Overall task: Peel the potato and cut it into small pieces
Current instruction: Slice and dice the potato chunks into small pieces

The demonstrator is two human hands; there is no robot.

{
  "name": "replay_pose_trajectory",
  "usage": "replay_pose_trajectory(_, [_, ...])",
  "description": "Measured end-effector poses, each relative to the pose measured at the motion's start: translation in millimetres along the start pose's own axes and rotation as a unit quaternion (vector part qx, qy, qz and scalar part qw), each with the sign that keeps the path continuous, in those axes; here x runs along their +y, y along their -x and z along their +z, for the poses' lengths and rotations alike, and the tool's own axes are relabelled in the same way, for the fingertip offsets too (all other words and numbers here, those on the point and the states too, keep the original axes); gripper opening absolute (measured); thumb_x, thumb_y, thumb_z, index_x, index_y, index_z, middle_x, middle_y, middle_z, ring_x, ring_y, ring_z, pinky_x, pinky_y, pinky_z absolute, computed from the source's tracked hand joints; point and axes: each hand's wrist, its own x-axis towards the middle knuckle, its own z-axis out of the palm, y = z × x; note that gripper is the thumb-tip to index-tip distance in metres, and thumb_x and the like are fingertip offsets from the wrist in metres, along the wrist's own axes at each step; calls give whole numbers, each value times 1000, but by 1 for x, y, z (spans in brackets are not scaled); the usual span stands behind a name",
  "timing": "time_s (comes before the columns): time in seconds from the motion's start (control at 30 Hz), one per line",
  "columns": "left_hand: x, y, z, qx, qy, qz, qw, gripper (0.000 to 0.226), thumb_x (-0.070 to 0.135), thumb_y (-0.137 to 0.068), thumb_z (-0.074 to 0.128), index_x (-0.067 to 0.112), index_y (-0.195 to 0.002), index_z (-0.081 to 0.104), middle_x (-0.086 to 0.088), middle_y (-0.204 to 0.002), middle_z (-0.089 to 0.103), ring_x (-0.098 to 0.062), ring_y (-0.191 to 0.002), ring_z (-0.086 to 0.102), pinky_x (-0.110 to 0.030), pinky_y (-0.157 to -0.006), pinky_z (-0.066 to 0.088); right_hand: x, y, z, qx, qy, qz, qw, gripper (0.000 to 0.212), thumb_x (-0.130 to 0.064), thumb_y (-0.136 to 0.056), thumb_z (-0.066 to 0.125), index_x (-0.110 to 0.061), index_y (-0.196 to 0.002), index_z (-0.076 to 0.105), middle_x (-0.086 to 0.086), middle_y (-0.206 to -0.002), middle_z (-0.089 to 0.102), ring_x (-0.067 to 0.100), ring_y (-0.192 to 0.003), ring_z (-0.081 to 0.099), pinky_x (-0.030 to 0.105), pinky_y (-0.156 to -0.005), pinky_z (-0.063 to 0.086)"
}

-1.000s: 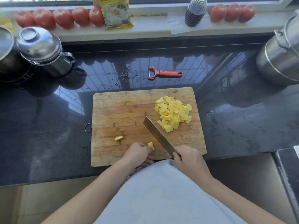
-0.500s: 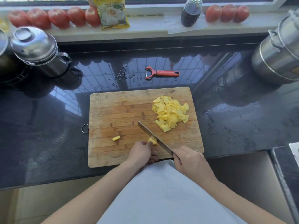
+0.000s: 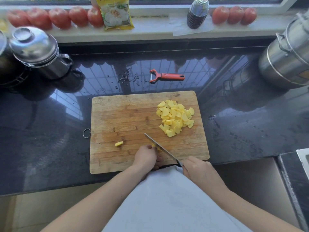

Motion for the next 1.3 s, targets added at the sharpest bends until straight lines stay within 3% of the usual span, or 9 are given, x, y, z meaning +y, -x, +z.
replay_pose_trajectory(0.17, [0,3,1,9,-7,9,1000,31,20,-104,46,11,-81,65,-13,-73,76,-35,-74,76,-41,-69,63,-9,-38,29,-14,-22,27,999,16,-11,-84,58,-14,-69,54,3,-65,48,36,-44,51,40,-33,43])
replay_pose_trajectory(0.27, [-1,2,0,11,-2,7,1000,32,24,-107,46,10,-84,63,-16,-80,78,-34,-77,76,-34,-60,60,-10,-33,17,14,-55,23,998,12,-14,-84,56,-14,-73,60,-1,-66,50,31,-50,53,36,-38,44])
replay_pose_trajectory(0.4, [-2,0,1,10,-9,6,1000,31,25,-108,44,13,-87,62,-14,-81,78,-36,-81,77,-34,-63,58,-4,-16,1,44,-57,9,997,10,-12,-81,59,-14,-71,61,-2,-65,49,25,-50,51,36,-37,44])
replay_pose_trajectory(0.57, [-6,-3,2,4,5,1,1000,26,23,-107,41,15,-89,58,-11,-73,74,-28,-64,71,-31,-58,52,0,-4,3,25,-29,10,999,22,-24,-87,45,-16,-70,58,-3,-64,48,26,-46,50,38,-35,43])
replay_pose_trajectory(0.8, [-6,-3,2,6,5,5,1000,25,25,-107,44,18,-89,59,-13,-77,76,-35,-75,77,-35,-62,59,2,3,2,22,4,24,999,28,-29,-85,42,-17,-65,58,-1,-60,48,31,-41,48,36,-31,40])
replay_pose_trajectory(0.93, [-4,-2,1,5,12,2,1000,27,26,-106,46,16,-87,62,-16,-81,77,-39,-82,77,-39,-68,63,0,4,5,-22,23,33,999,19,-18,-79,56,-16,-62,51,-1,-59,44,31,-37,46,34,-29,38])
replay_pose_trajectory(1.07, [-3,-1,2,13,11,11,1000,28,19,-103,48,10,-84,66,-21,-82,77,-41,-80,76,-47,-76,65,-11,-25,29,-49,16,49,998,29,-1,-68,76,-15,-65,50,2,-61,47,35,-39,49,37,-29,40])
replay_pose_trajectory(1.2, [-1,2,2,18,3,11,1000,28,18,-104,47,10,-83,64,-20,-82,77,-40,-82,76,-41,-72,63,-11,-32,22,-27,-11,38,999,13,-6,-82,66,-14,-74,59,2,-69,54,37,-51,56,42,-41,48])
replay_pose_trajectory(1.3, [-1,3,3,10,-5,10,1000,32,23,-107,44,8,-85,61,-19,-86,77,-36,-81,76,-36,-66,59,5,-35,3,-1,-29,65,997,13,-12,-94,59,-15,-82,64,-2,-74,54,29,-60,57,41,-52,49])
